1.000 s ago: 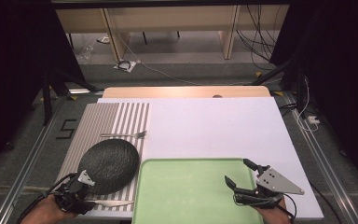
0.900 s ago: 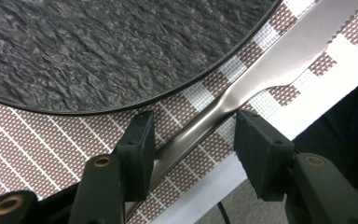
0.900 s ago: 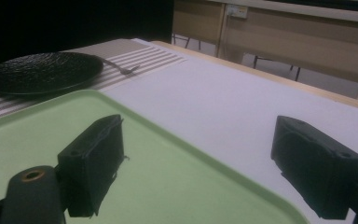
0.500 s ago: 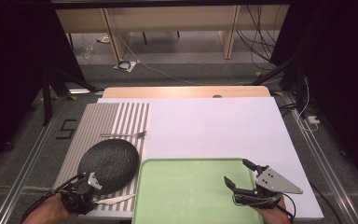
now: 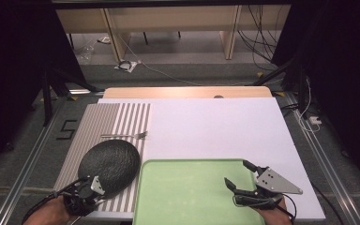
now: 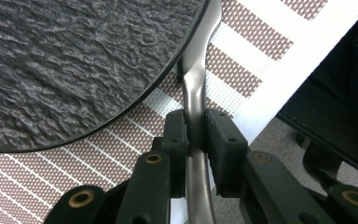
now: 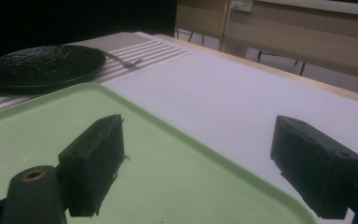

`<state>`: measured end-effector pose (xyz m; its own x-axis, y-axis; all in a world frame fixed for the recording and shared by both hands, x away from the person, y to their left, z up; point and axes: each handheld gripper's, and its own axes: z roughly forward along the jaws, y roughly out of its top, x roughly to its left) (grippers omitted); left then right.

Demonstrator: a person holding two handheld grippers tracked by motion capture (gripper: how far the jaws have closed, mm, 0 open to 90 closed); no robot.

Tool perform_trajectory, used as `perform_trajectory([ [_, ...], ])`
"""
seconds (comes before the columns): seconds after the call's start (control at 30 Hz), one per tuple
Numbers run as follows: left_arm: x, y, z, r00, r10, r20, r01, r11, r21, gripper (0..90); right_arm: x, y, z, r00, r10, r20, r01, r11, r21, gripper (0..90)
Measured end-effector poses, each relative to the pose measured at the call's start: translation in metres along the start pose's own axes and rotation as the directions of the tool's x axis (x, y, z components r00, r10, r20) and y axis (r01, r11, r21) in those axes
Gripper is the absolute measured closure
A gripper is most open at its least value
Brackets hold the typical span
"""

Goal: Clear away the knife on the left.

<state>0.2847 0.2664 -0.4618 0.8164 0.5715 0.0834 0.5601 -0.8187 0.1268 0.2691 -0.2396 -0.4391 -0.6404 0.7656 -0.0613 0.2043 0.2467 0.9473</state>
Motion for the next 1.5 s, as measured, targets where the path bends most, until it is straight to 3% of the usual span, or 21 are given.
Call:
perform_trajectory([
  [0.27, -0.003, 0.003, -0.001, 0.999, 0.04, -0.018, -0.04, 0.999, 0.022, 79.2, 0.0, 0.0, 0.0, 1.0, -0.004, -0.001, 0.004, 1.0, -0.001, 18.6],
  [0.63, -0.004, 0.0, -0.003, 0.9993, 0.034, -0.018, -0.033, 0.9991, 0.026, 79.5, 0.0, -0.001, 0.001, 1.0, -0.006, -0.001, 0.006, 1.0, 0.009, 18.7],
  [0.9, -0.012, 0.002, -0.01, 0.998, 0.059, 0.026, -0.059, 0.9977, 0.032, 79.5, 0.001, -0.001, 0.001, 0.9999, -0.009, -0.009, 0.01, 1.0, 0.017, 18.7],
  [1.3, -0.016, 0.004, -0.024, 0.9982, 0.058, -0.013, -0.058, 0.9977, 0.036, 79.5, 0.002, -0.001, 0.001, 0.9999, -0.013, -0.01, 0.013, 1.0, 0.014, 18.6],
  [1.5, -0.021, 0.01, -0.031, 0.9977, 0.066, -0.019, -0.065, 0.9978, 0.007, 79.5, 0.002, -0.001, 0.001, 0.9998, -0.015, -0.012, 0.016, 1.0, 0.015, 18.6],
])
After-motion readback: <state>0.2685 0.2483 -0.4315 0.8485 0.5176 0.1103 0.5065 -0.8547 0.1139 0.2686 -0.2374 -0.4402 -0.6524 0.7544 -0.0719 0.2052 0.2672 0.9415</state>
